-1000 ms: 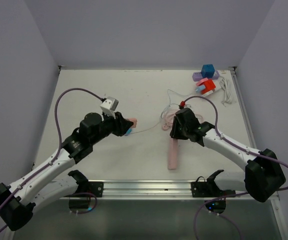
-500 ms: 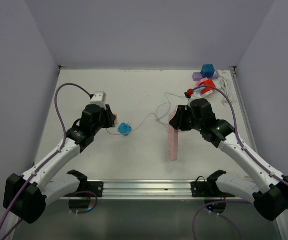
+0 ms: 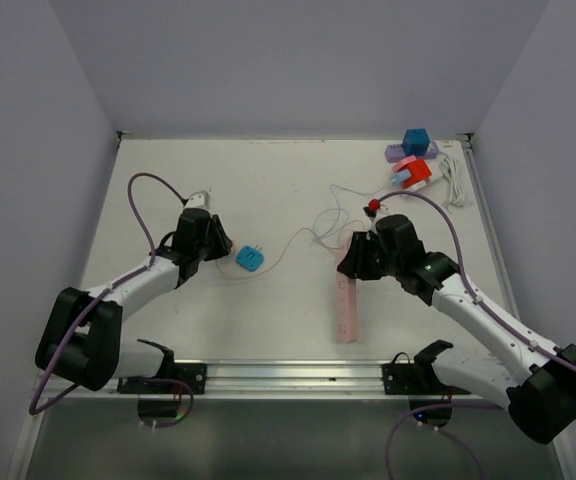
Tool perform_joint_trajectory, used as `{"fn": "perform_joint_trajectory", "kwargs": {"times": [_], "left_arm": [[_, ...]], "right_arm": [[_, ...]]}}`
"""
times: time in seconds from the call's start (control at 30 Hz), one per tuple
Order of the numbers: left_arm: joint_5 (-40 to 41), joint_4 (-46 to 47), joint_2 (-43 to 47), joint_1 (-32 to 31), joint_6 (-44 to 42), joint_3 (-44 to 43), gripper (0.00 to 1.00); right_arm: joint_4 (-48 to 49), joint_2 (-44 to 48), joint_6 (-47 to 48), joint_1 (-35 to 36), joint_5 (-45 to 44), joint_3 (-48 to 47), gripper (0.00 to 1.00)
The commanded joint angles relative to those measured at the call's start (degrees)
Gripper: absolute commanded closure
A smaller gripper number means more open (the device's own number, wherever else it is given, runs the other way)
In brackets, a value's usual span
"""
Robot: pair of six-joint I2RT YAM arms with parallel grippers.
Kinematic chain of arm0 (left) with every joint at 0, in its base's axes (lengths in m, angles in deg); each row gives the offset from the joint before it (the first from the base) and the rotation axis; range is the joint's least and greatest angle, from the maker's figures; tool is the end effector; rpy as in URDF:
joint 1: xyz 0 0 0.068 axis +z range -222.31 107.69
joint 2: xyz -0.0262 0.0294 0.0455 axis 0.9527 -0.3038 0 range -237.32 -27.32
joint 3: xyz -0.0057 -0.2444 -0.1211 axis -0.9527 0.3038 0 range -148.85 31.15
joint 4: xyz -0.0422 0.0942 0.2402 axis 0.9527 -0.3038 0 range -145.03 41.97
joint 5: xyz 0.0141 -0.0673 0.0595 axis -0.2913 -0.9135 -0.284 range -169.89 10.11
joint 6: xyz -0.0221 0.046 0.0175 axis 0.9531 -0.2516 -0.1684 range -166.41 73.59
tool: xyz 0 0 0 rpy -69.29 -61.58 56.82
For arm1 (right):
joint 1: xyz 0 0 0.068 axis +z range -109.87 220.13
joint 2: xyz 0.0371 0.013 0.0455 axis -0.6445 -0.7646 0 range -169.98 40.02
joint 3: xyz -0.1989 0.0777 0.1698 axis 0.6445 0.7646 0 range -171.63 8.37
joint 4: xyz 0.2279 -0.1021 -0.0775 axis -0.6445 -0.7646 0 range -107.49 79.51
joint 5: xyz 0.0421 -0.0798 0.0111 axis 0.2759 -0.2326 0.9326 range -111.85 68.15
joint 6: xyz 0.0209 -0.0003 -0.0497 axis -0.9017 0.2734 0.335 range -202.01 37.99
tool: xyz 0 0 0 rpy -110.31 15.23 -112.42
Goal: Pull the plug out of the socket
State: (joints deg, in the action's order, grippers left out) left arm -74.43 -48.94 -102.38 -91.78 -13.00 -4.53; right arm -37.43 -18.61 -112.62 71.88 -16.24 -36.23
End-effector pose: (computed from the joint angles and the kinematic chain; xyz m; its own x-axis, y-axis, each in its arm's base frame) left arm 0.2491 -0.0844 0.1887 -0.6539 -0.3502 -0.6706 -0.1159 0.9223 -0.3686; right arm 0.1831 0.1174 0.2660 -0.7784 0.1143 -0.6173 -0.2207 0.8707 0.4396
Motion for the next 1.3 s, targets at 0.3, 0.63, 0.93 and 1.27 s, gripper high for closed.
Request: {"fn": "perform_joint_trajectory", "kwargs": {"times": [0.3, 0.63, 0.93, 1.27], "left_arm": [[-4.31, 5.31, 3.6, 1.09, 1.66, -2.28, 0.39], [-1.33, -5.85, 20.3, 1.27, -5.71, -3.61, 0.0], [0.0, -10.25, 34.45, 1.27, -13.18, 2.54, 0.0], [4.56, -10.52, 36.57, 1.27, -16.8, 3.78, 0.0]], "right_arm": [[7.43, -4.38, -3.31, -0.28, -3.76, 2.24, 1.0], [9.62, -13.96, -5.42, -2.04, -5.43, -2.85, 1.0], [16.38, -29.16, -8.59, -7.05, -5.61, -8.04, 1.0], [17.37, -47.62, -8.06, -7.67, -0.77, -28.51, 0.8]]}}
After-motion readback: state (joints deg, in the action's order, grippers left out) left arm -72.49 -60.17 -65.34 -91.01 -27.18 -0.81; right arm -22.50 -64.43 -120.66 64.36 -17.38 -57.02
